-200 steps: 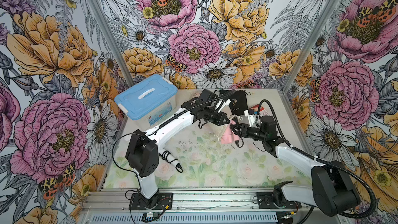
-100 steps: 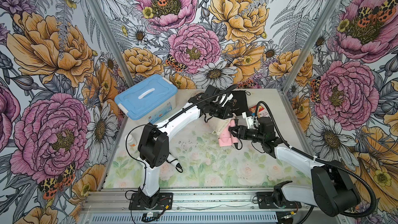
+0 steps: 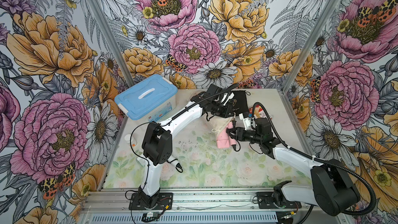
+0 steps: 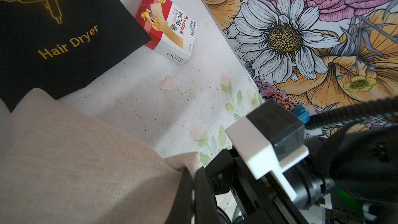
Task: Pack away hair dryers
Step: Place the hair dryer in the drawstring bag.
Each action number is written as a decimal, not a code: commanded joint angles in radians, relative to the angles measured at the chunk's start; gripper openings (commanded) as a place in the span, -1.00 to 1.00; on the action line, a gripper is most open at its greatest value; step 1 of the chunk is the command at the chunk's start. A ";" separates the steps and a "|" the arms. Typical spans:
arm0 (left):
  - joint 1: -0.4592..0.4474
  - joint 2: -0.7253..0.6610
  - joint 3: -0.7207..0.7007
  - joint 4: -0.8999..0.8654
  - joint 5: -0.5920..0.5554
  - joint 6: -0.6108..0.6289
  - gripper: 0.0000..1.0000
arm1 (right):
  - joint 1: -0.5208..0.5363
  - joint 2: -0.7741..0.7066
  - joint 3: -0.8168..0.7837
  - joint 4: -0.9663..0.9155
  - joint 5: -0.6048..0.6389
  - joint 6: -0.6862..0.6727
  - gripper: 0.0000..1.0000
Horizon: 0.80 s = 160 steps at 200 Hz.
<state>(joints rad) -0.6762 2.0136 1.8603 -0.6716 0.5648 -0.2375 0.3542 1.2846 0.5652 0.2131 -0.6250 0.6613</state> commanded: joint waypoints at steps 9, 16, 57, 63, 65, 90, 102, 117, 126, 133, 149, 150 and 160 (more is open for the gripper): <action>0.010 0.007 0.051 0.034 -0.005 -0.013 -1.00 | 0.018 0.010 0.014 0.033 -0.025 -0.024 -0.78; 0.007 0.007 0.053 0.035 -0.002 -0.014 -1.00 | 0.020 0.014 0.014 0.034 -0.026 -0.023 -0.78; -0.001 -0.002 0.048 0.035 0.013 -0.005 -1.00 | 0.022 0.044 0.038 0.022 -0.044 -0.034 -0.78; -0.002 -0.003 0.046 0.034 0.018 -0.002 -1.00 | 0.022 0.048 0.041 0.021 -0.046 -0.035 -0.78; -0.004 -0.003 0.046 0.035 0.018 -0.002 -1.00 | 0.022 0.049 0.042 0.021 -0.047 -0.035 -0.78; -0.014 -0.012 0.036 0.034 0.033 0.006 -1.00 | 0.021 0.061 0.056 0.012 -0.047 -0.040 -0.78; -0.020 -0.019 0.025 0.035 0.038 0.012 -1.00 | 0.020 0.062 0.060 0.012 -0.047 -0.039 -0.78; -0.029 -0.029 0.001 0.034 0.043 0.020 -1.00 | 0.015 0.066 0.062 0.012 -0.042 -0.034 -0.78; -0.034 -0.039 -0.018 0.034 0.041 0.025 -1.00 | 0.008 0.069 0.063 0.011 -0.035 -0.026 -0.79; -0.035 -0.047 -0.036 0.033 0.040 0.029 -1.00 | -0.001 0.071 0.061 0.012 -0.031 -0.019 -0.80; -0.038 -0.070 -0.082 0.033 0.026 0.036 -1.00 | -0.018 0.074 0.054 0.023 -0.033 -0.004 -0.80; -0.037 -0.072 -0.086 0.033 0.025 0.036 -1.00 | -0.019 0.075 0.053 0.024 -0.033 -0.003 -0.80; -0.036 -0.083 -0.117 0.034 0.022 0.042 -1.00 | -0.028 0.076 0.046 0.041 -0.037 0.010 -0.80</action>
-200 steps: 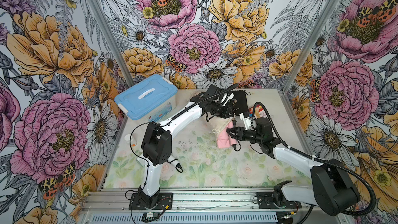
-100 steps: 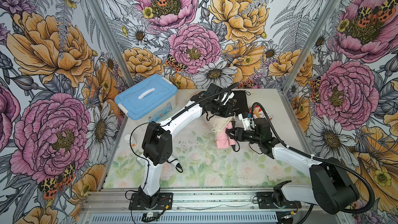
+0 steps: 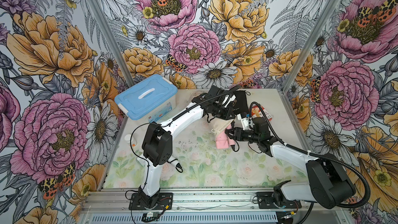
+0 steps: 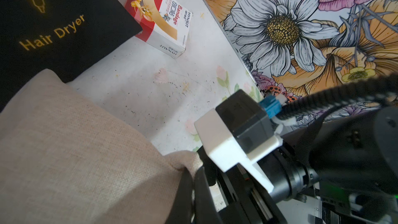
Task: Pack away hair dryers
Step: Place the hair dryer in the drawstring bag.
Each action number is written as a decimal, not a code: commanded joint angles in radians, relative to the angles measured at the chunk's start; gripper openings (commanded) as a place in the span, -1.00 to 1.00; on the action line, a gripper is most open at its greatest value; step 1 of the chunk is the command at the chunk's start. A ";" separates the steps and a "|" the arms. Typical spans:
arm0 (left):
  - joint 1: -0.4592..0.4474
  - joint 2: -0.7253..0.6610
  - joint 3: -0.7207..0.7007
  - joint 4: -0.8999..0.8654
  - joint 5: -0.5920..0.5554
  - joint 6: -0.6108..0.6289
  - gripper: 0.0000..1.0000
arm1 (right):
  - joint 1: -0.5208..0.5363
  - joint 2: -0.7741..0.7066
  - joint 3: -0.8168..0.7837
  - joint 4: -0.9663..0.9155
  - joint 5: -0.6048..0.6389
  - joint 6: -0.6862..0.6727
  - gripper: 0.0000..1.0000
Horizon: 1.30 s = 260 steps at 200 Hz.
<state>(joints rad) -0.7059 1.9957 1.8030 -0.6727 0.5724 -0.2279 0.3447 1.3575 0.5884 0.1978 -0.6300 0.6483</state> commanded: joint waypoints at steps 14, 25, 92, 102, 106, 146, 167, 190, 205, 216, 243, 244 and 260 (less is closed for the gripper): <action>-0.006 -0.082 -0.101 0.035 0.007 0.035 -1.00 | -0.035 -0.001 0.011 0.078 -0.034 0.042 -0.80; -0.005 -0.096 -0.129 0.035 0.004 0.038 -1.00 | -0.049 -0.004 0.000 0.097 -0.037 0.058 -0.80; -0.016 -0.150 -0.227 0.068 0.009 0.009 -1.00 | -0.108 -0.028 -0.055 0.167 0.046 0.126 -0.80; -0.020 -0.150 -0.236 0.071 0.010 0.003 -1.00 | -0.116 -0.032 -0.063 0.176 0.063 0.137 -0.80; -0.020 -0.151 -0.238 0.073 0.010 0.002 -1.00 | -0.118 -0.033 -0.066 0.184 0.067 0.141 -0.79; -0.030 -0.158 -0.279 0.089 0.014 -0.012 -1.00 | -0.142 -0.028 -0.076 0.218 0.090 0.175 -0.78; -0.032 -0.148 -0.293 0.104 0.014 -0.021 -1.00 | -0.145 -0.024 -0.082 0.241 0.094 0.188 -0.78; -0.037 -0.124 -0.288 0.114 0.022 -0.027 -1.00 | -0.146 -0.007 -0.085 0.266 0.100 0.205 -0.78; -0.041 -0.106 -0.282 0.115 0.022 -0.028 -1.00 | -0.149 0.004 -0.093 0.306 0.095 0.228 -0.78; -0.041 -0.098 -0.284 0.117 0.017 -0.026 -1.00 | -0.150 0.007 -0.096 0.323 0.088 0.240 -0.78; -0.035 -0.086 -0.293 0.119 0.015 -0.027 -1.00 | -0.157 -0.002 -0.111 0.346 0.085 0.260 -0.78; -0.035 -0.087 -0.295 0.119 0.014 -0.027 -1.00 | -0.157 -0.002 -0.112 0.347 0.085 0.262 -0.78; -0.036 -0.096 -0.311 0.129 0.014 -0.030 -1.00 | -0.166 -0.009 -0.125 0.373 0.092 0.283 -0.78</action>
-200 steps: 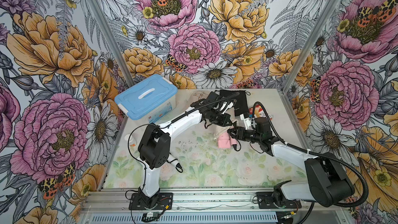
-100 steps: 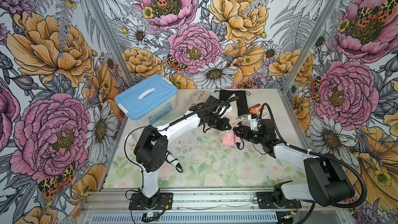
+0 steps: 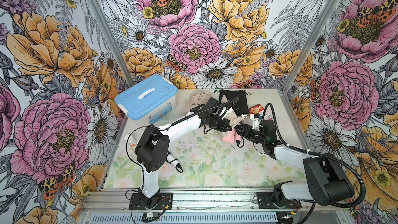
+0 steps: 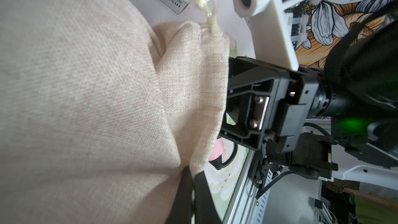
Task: Pack away hair dryers
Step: Place the hair dryer in the drawstring bag.
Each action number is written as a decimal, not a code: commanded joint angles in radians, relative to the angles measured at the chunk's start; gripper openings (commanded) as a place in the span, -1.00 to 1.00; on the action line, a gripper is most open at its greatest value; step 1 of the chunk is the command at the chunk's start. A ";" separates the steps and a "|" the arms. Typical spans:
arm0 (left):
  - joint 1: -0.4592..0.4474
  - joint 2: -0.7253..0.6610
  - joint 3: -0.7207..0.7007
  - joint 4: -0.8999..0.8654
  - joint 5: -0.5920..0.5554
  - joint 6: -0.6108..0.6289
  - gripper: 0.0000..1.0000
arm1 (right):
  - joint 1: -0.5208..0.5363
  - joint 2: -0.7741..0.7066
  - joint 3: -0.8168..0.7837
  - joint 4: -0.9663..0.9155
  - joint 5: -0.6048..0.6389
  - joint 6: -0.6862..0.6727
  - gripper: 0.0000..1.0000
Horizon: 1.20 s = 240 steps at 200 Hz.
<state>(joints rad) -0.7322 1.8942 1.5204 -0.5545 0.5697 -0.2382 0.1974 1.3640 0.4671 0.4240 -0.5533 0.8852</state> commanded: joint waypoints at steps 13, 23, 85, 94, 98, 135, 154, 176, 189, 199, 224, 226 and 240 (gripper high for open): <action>-0.010 -0.001 -0.046 0.020 0.017 -0.027 -1.00 | -0.025 -0.016 -0.015 0.186 0.021 0.072 -0.78; -0.010 -0.010 -0.057 0.028 0.017 -0.030 -1.00 | -0.030 -0.015 -0.023 0.224 0.023 0.098 -0.78; -0.010 -0.039 -0.078 0.039 0.016 -0.040 -1.00 | -0.038 0.043 -0.020 0.279 0.013 0.120 -0.78; -0.010 -0.039 -0.070 0.039 0.019 -0.040 -1.00 | -0.038 0.055 -0.031 0.300 0.015 0.128 -0.78; -0.010 -0.037 -0.066 0.040 0.019 -0.041 -1.00 | -0.038 0.060 -0.034 0.306 0.015 0.129 -0.77; -0.009 -0.033 -0.037 0.039 0.030 -0.044 -1.00 | -0.034 0.112 -0.032 0.302 0.019 0.108 -0.77; -0.010 -0.024 -0.013 0.039 0.035 -0.049 -1.00 | -0.019 0.142 -0.027 0.300 0.032 0.103 -0.77; -0.012 -0.006 0.025 0.040 0.045 -0.058 -1.00 | 0.003 0.174 -0.022 0.321 0.063 0.120 -0.77; -0.016 0.006 0.045 0.039 0.050 -0.061 -1.00 | 0.010 0.192 -0.022 0.346 0.073 0.132 -0.77; -0.018 0.013 0.055 0.039 0.054 -0.062 -1.00 | 0.013 0.206 -0.016 0.360 0.077 0.143 -0.77; -0.022 0.029 0.064 0.039 0.060 -0.067 -1.00 | 0.019 0.226 -0.014 0.397 0.099 0.175 -0.75; -0.022 0.032 0.065 0.039 0.061 -0.067 -1.00 | 0.020 0.229 -0.015 0.398 0.102 0.177 -0.75; -0.022 0.042 0.069 0.040 0.060 -0.069 -1.00 | 0.029 0.239 -0.009 0.408 0.113 0.185 -0.75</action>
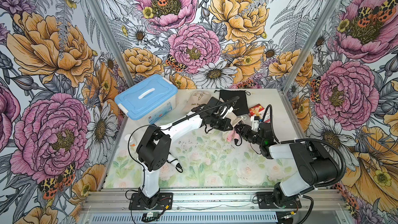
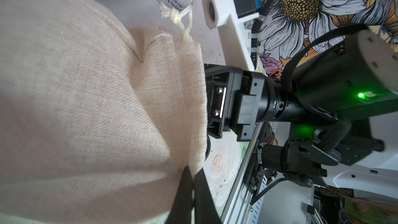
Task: Pack away hair dryers
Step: Place the hair dryer in the drawstring bag.
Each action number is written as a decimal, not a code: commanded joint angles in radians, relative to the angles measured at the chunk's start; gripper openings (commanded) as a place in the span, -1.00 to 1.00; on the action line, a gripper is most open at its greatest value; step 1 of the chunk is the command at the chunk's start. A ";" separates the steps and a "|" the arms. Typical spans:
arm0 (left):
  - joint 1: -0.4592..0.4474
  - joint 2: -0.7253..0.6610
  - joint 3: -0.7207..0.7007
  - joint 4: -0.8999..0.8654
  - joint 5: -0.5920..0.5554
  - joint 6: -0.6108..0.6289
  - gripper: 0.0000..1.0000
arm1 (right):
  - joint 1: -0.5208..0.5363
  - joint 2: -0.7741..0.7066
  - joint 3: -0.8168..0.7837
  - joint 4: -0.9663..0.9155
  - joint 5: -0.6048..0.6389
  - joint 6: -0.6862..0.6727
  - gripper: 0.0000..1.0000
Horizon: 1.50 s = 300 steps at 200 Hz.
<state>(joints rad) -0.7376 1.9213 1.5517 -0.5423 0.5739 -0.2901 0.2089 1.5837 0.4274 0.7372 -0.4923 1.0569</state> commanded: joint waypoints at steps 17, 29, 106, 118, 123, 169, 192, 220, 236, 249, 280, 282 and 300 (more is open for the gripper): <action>-0.019 0.030 0.049 0.027 0.056 -0.024 -1.00 | 0.027 0.034 0.036 0.100 0.064 0.016 -0.70; -0.019 0.039 0.060 0.027 0.048 -0.033 -1.00 | 0.027 0.048 0.037 0.100 0.064 0.017 -0.65; -0.010 0.094 0.161 0.027 0.030 -0.101 -1.00 | 0.027 0.054 0.003 -0.001 0.040 -0.042 -0.12; -0.007 0.100 0.172 0.028 0.025 -0.111 -1.00 | 0.027 0.033 -0.009 -0.037 0.053 -0.062 -0.03; -0.005 0.102 0.175 0.027 0.025 -0.114 -1.00 | 0.027 0.024 -0.014 -0.051 0.057 -0.070 0.02; 0.000 0.114 0.200 0.028 0.021 -0.133 -1.00 | 0.028 -0.048 -0.037 -0.213 0.083 -0.167 0.26; 0.001 0.120 0.212 0.028 0.024 -0.138 -1.00 | 0.027 -0.090 -0.058 -0.248 0.100 -0.193 0.30; 0.006 0.123 0.231 0.028 0.022 -0.149 -1.00 | 0.026 -0.174 -0.085 -0.297 0.118 -0.225 0.30; 0.010 0.125 0.240 0.027 0.021 -0.155 -1.00 | 0.027 -0.247 -0.092 -0.338 0.133 -0.253 0.31; 0.010 0.128 0.246 0.027 0.021 -0.158 -1.00 | 0.027 -0.317 -0.100 -0.365 0.147 -0.269 0.31; 0.011 0.138 0.262 0.028 0.024 -0.168 -1.00 | 0.021 -0.487 -0.115 -0.432 0.206 -0.287 0.31; 0.011 0.140 0.263 0.028 0.023 -0.169 -1.00 | 0.020 -0.497 -0.116 -0.436 0.210 -0.289 0.32; 0.012 0.145 0.271 0.027 0.026 -0.174 -1.00 | 0.011 -0.560 -0.118 -0.466 0.234 -0.292 0.32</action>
<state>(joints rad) -0.7345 2.0563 1.7817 -0.5709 0.5735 -0.4473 0.2287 1.0969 0.3176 0.3336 -0.3237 0.8009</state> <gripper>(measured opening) 0.048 0.662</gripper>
